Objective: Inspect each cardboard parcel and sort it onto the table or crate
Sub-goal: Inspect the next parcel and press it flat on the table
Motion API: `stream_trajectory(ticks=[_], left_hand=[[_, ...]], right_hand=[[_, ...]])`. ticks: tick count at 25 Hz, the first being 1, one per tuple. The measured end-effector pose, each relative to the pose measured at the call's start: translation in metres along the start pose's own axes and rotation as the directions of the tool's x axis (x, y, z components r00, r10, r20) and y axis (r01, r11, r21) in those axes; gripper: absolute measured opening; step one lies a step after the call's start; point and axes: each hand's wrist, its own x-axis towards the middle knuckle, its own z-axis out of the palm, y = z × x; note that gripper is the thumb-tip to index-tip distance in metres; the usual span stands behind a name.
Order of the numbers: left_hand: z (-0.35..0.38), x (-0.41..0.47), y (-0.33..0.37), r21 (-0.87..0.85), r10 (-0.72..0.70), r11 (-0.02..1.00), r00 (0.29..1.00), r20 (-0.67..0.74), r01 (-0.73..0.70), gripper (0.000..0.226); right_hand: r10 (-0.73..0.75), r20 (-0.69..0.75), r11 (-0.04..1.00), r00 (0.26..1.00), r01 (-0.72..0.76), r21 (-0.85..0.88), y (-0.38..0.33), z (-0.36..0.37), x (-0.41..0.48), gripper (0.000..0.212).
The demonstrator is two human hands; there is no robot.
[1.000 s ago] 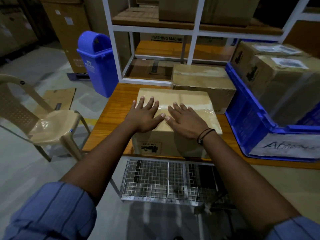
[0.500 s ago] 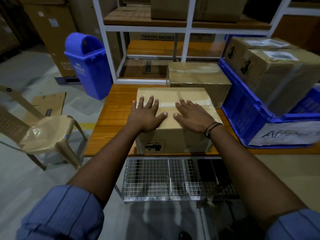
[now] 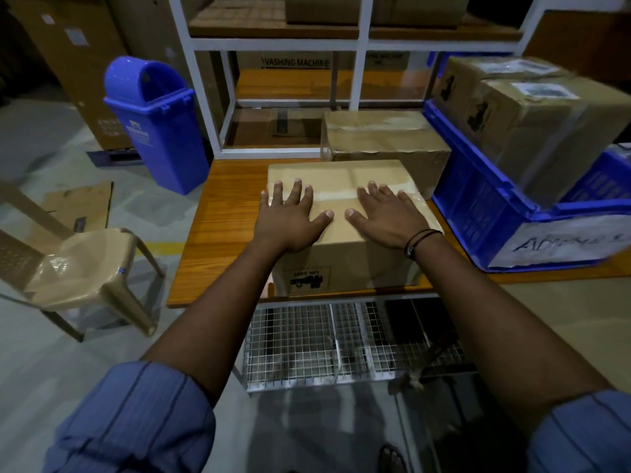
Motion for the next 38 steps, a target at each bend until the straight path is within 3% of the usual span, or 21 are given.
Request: stream_trajectory(ticks=[6, 10, 13, 15, 17, 19, 21, 24, 26, 29, 31, 32, 36, 38], left_hand=[[-0.001, 0.000, 0.000, -0.008, 0.002, 1.000, 1.000, -0.007, -0.002, 0.085], [-0.001, -0.001, 0.001, -0.021, 0.002, 1.000, 1.000, -0.024, -0.003, 0.087], [-0.001, -0.003, 0.003, -0.058, -0.015, 0.998, 0.998, -0.053, 0.012, 0.082], [-0.002, -0.010, 0.007, -0.173, -0.070, 0.984, 0.988, -0.140, 0.045, 0.069], [-0.003, -0.023, 0.015, -0.307, -0.173, 0.950, 0.920, -0.351, 0.061, 0.047], [0.000, -0.034, 0.026, -0.331, -0.263, 0.940, 0.790, -0.553, 0.081, 0.036], [0.009, -0.040, 0.032, -0.375, -0.347, 0.919, 0.690, -0.635, 0.117, 0.037], [0.034, -0.054, 0.035, -0.573, -0.453, 0.818, 0.670, -0.588, 0.051, 0.032], [0.048, -0.067, 0.035, -0.572, -0.415, 0.820, 0.685, -0.599, -0.003, 0.032], [0.043, -0.070, 0.035, -0.606, -0.417, 0.795, 0.705, -0.574, -0.023, 0.035], [0.033, -0.073, 0.040, -0.646, -0.446, 0.763, 0.704, -0.553, -0.023, 0.041], [0.027, -0.076, 0.044, -0.642, -0.447, 0.766, 0.688, -0.572, -0.037, 0.041], [-0.016, -0.076, 0.067, -0.600, -0.449, 0.792, 0.562, -0.695, -0.110, 0.044], [-0.037, -0.064, 0.073, -0.577, -0.435, 0.810, 0.555, -0.710, -0.104, 0.047]], right_hand=[[-0.113, -0.015, 0.990, 0.993, 0.114, 0.079, 0.022, -0.007, -0.007, 0.063], [-0.008, -0.118, 0.997, 0.993, 0.017, 0.073, 0.019, 0.009, -0.006, 0.074], [-0.042, -0.023, 0.997, 0.999, 0.044, 0.069, 0.033, 0.002, -0.003, 0.082], [-0.149, 0.047, 0.985, 0.988, 0.144, 0.100, 0.048, -0.009, -0.003, 0.077], [-0.208, 0.055, 0.972, 0.977, 0.200, 0.127, 0.060, -0.012, -0.006, 0.071], [-0.193, -0.099, 0.968, 0.976, 0.206, 0.140, 0.062, -0.003, -0.011, 0.064], [-0.096, -0.426, 0.965, 0.899, 0.189, 0.180, 0.058, 0.013, -0.021, 0.048], [0.057, -0.683, 0.941, 0.728, 0.191, 0.281, 0.058, 0.045, -0.042, 0.040], [0.081, -0.701, 0.919, 0.709, 0.220, 0.328, 0.063, 0.064, -0.055, 0.047], [0.153, -0.591, 0.826, 0.792, 0.226, 0.516, 0.066, 0.070, -0.067, 0.060], [0.161, -0.570, 0.788, 0.806, 0.243, 0.566, 0.069, 0.059, -0.070, 0.064], [0.175, -0.600, 0.776, 0.781, 0.265, 0.572, 0.072, 0.050, -0.070, 0.062], [0.261, -0.780, 0.827, 0.568, 0.285, 0.485, 0.080, -0.009, -0.060, 0.044], [0.272, -0.765, 0.856, 0.584, 0.216, 0.469, 0.079, -0.035, -0.052, 0.043]])
